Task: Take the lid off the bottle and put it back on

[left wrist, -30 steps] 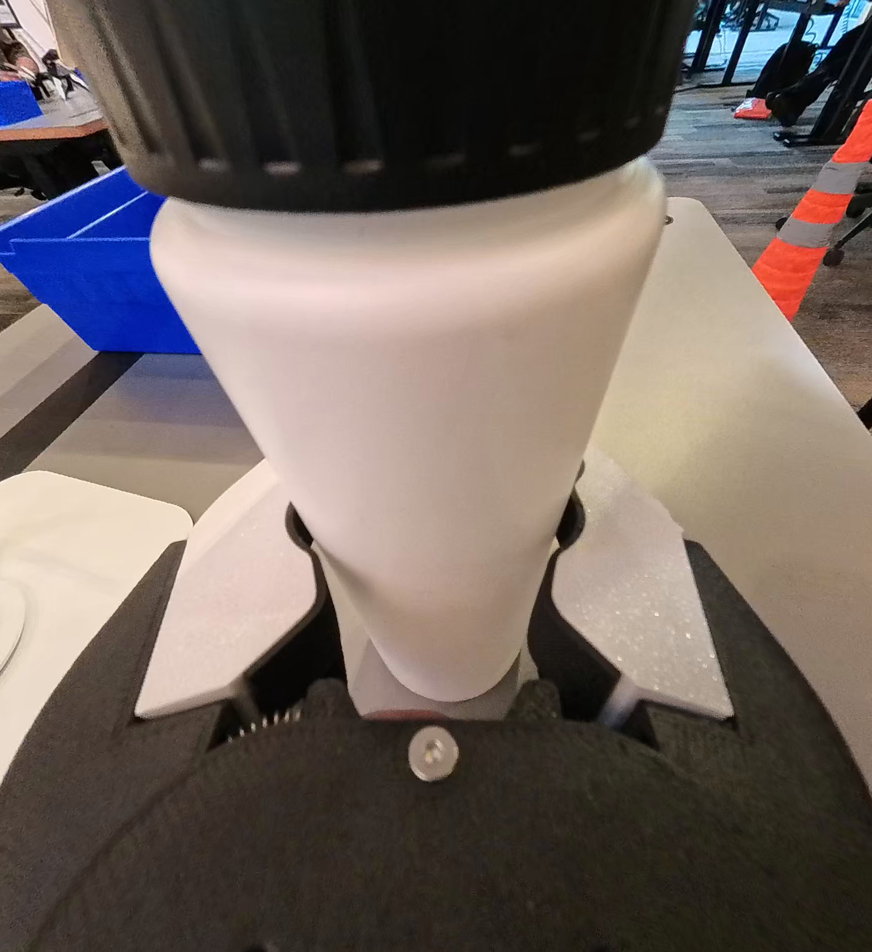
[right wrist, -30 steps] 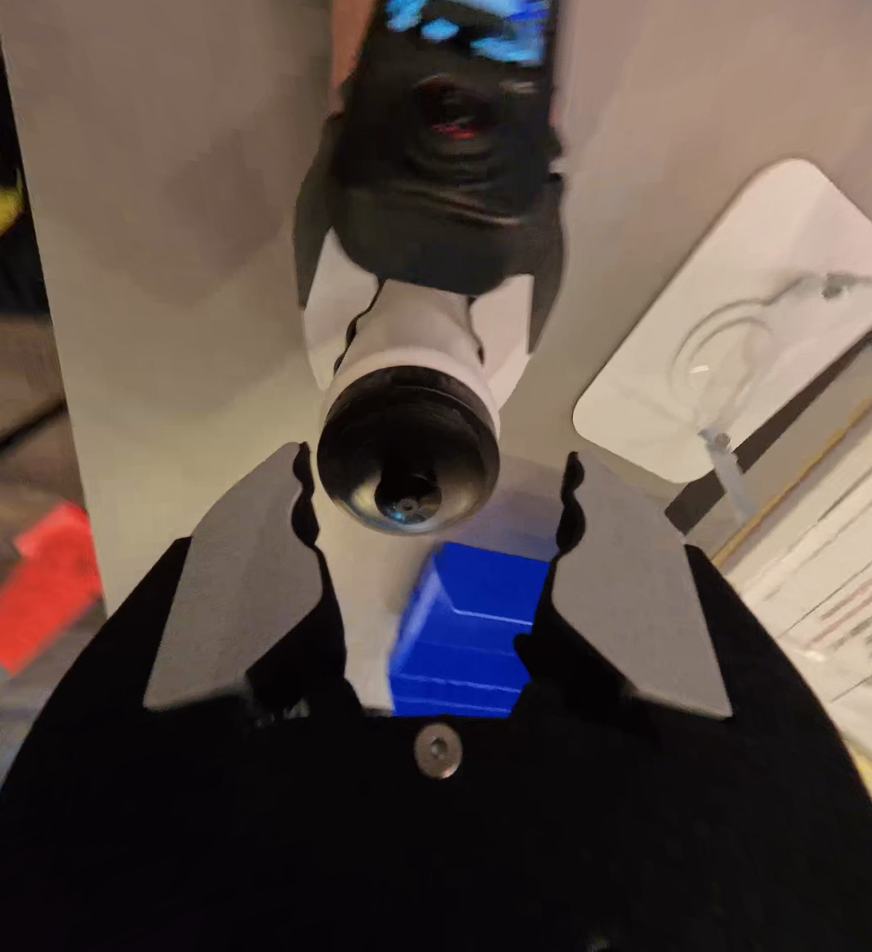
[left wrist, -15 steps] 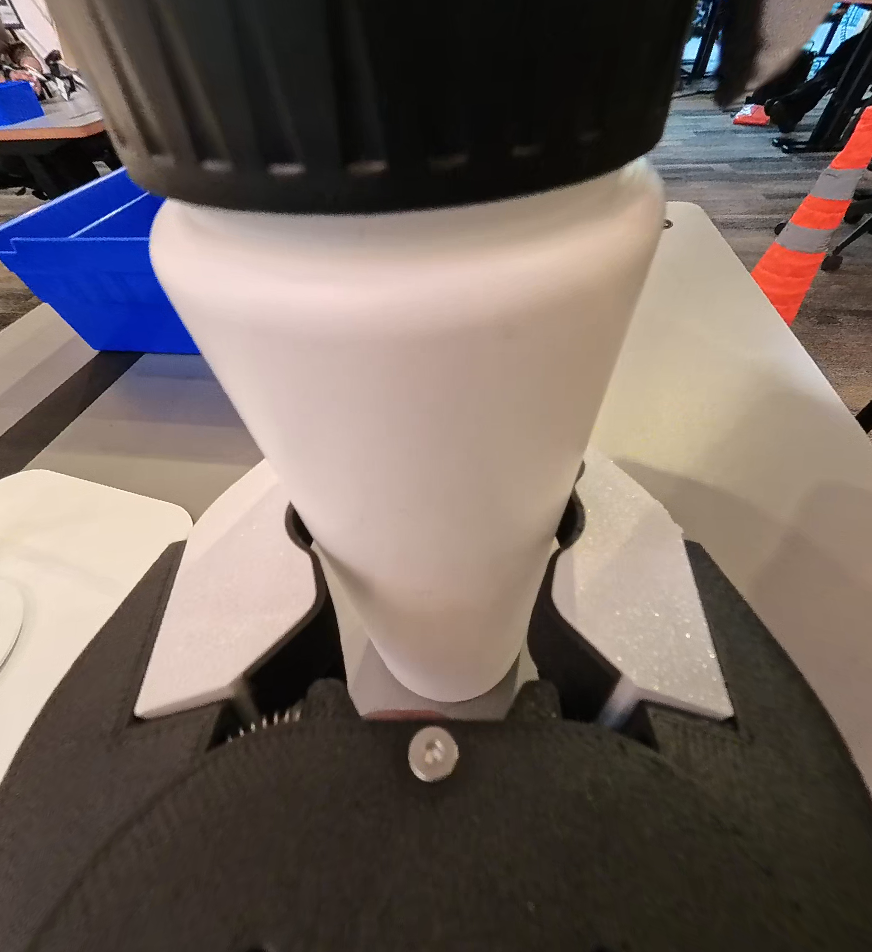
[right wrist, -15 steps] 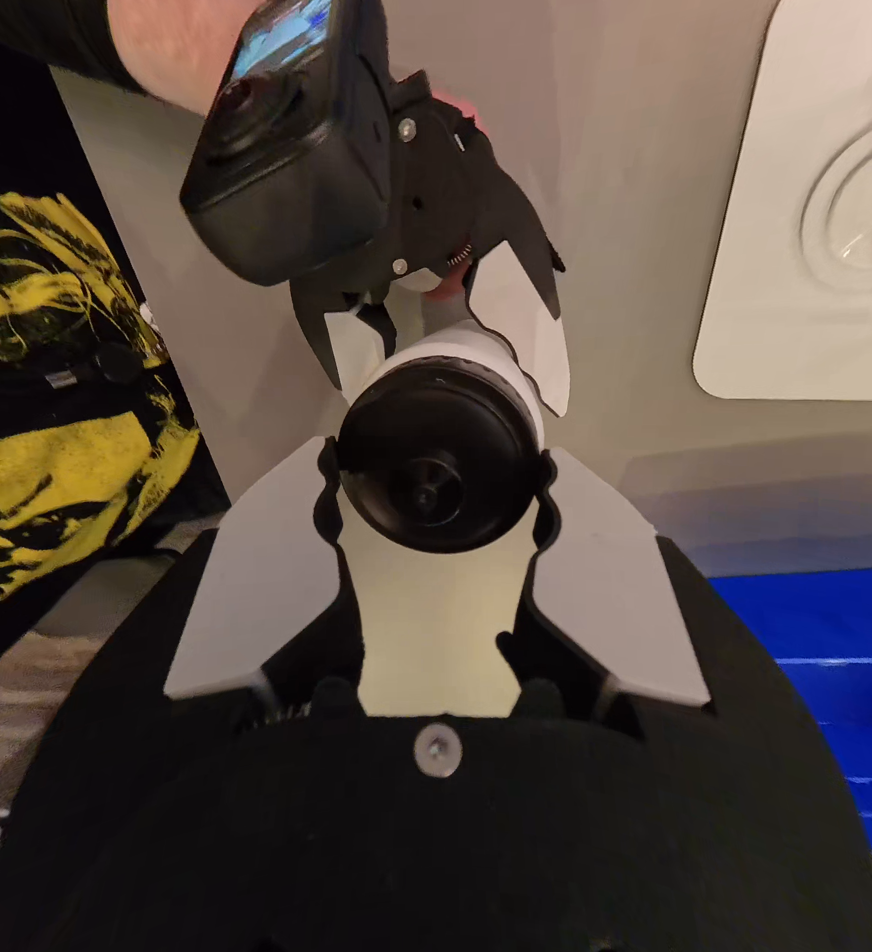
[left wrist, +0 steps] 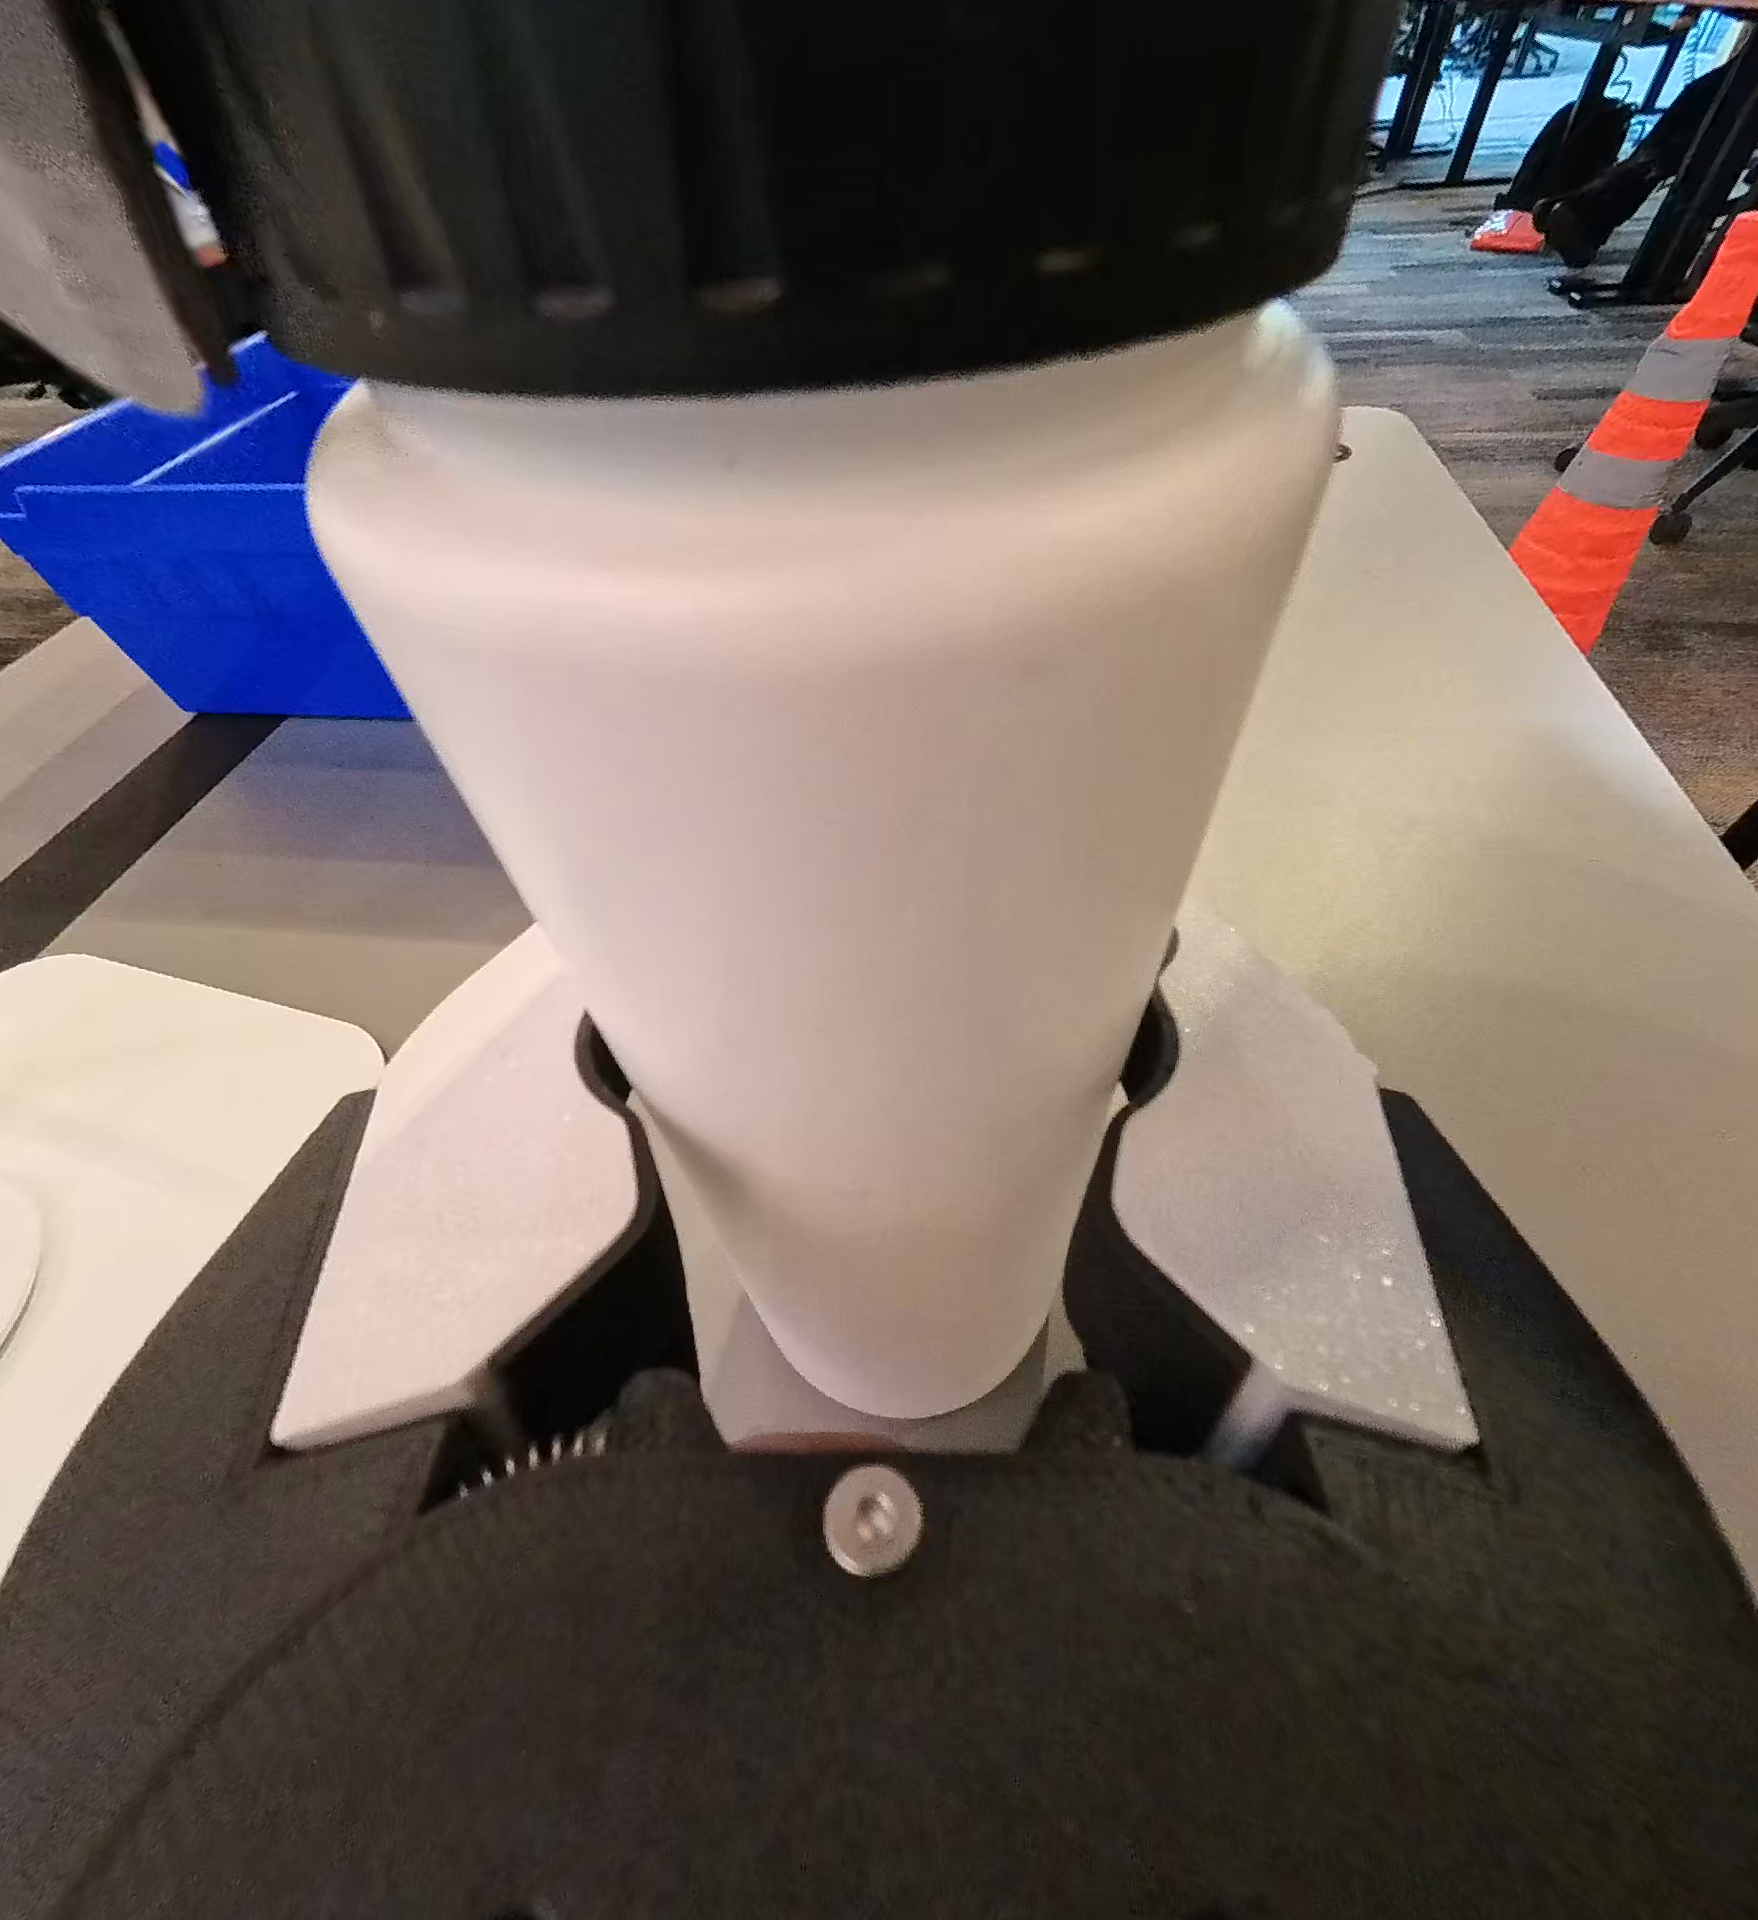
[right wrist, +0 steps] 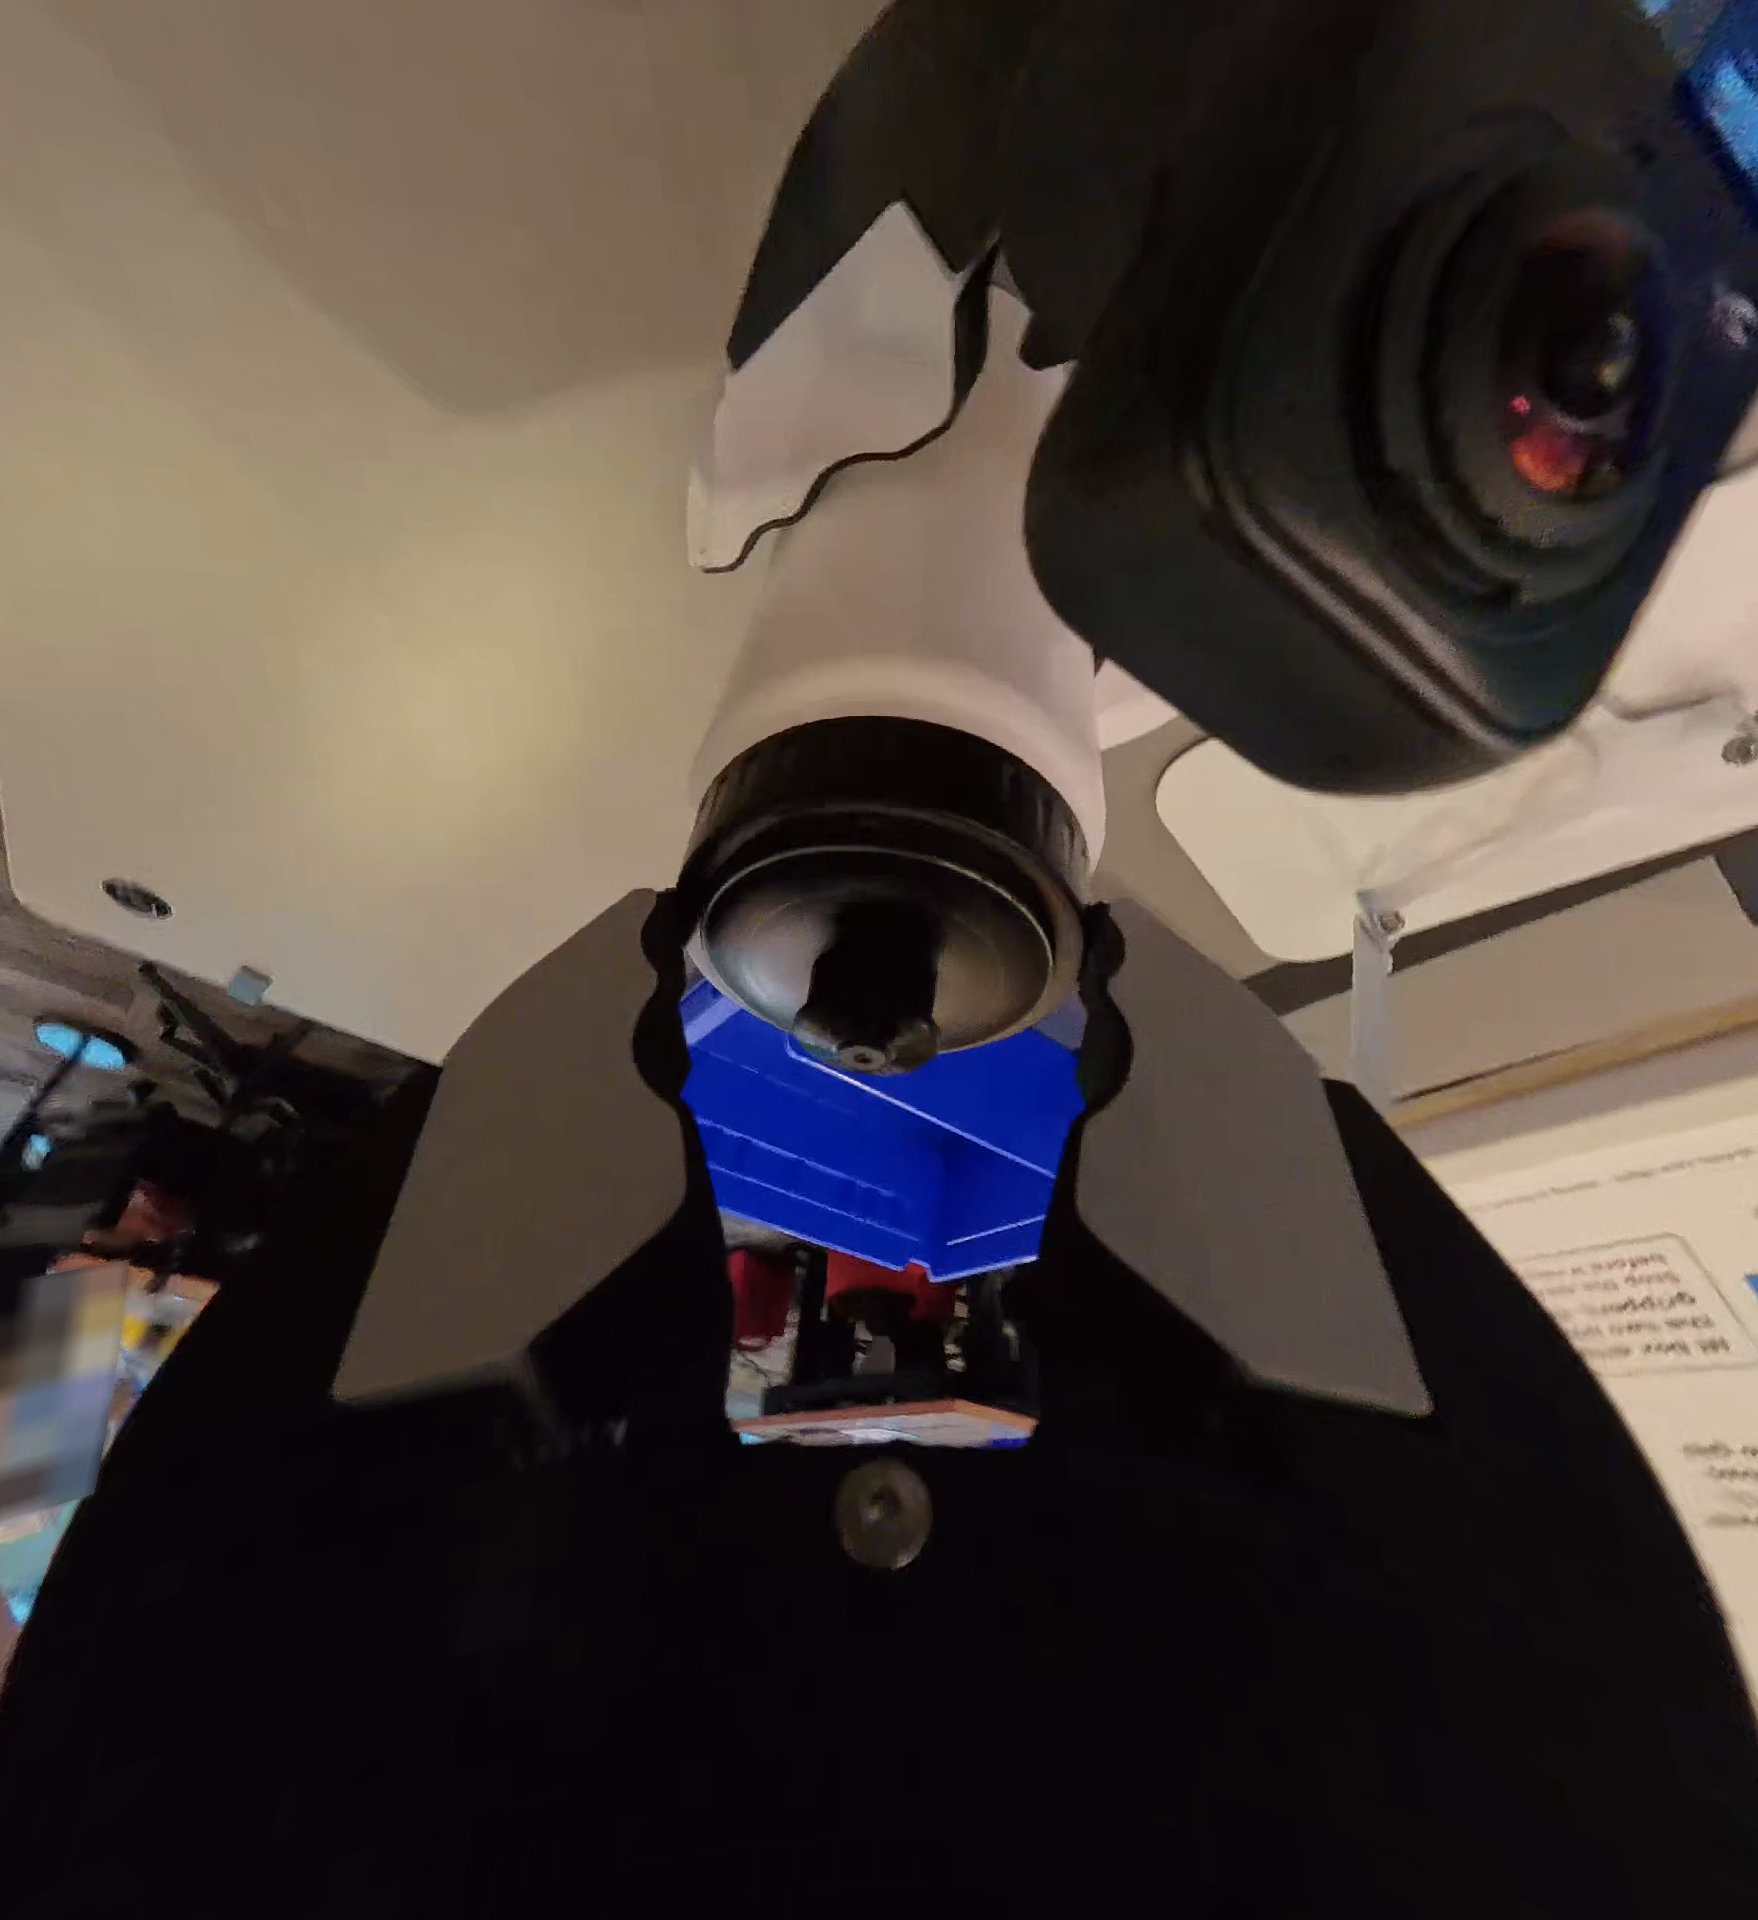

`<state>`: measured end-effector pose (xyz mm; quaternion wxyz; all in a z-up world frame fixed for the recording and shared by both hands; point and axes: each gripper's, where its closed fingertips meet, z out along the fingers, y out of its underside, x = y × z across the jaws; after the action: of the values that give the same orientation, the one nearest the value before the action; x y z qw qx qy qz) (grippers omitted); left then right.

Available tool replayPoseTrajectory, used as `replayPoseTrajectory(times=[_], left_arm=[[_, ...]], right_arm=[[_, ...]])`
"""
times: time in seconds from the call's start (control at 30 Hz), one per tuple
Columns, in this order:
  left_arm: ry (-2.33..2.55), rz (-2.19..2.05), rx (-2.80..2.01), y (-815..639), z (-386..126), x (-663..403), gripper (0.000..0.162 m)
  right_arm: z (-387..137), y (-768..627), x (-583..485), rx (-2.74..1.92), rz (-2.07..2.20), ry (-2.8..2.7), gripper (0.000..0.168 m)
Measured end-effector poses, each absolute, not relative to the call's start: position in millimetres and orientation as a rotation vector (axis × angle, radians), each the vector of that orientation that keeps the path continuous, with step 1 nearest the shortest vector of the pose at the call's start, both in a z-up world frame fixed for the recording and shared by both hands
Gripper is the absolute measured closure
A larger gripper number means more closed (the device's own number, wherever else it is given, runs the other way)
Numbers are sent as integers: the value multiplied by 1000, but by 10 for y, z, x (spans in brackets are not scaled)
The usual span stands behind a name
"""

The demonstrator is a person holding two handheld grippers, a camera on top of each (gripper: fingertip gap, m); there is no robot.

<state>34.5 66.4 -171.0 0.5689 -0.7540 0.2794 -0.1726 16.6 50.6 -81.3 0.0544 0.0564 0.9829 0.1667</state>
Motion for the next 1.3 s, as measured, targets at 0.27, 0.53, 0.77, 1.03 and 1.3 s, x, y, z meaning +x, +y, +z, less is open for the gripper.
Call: replayPoseTrajectory(times=[0.27, 0.53, 0.77, 1.03, 1.3], left_arm=[[652, -409, -1767, 664, -1707, 346, 68], [651, -406, -1769, 663, -1707, 346, 68], [655, -406, -1768, 663, -1707, 354, 68], [657, -407, -1766, 661, -1706, 356, 68], [650, -421, -1766, 659, -1709, 354, 68]], right_arm=[[-663, 397, 110, 1312, -210, 2854, 78], [-859, 354, 128, 1568, -432, 2601, 92], [-842, 381, 181, 1057, -110, 2831, 95], [-821, 480, 198, 195, 530, 2937, 95], [-747, 460, 117, 688, 414, 3057, 70]])
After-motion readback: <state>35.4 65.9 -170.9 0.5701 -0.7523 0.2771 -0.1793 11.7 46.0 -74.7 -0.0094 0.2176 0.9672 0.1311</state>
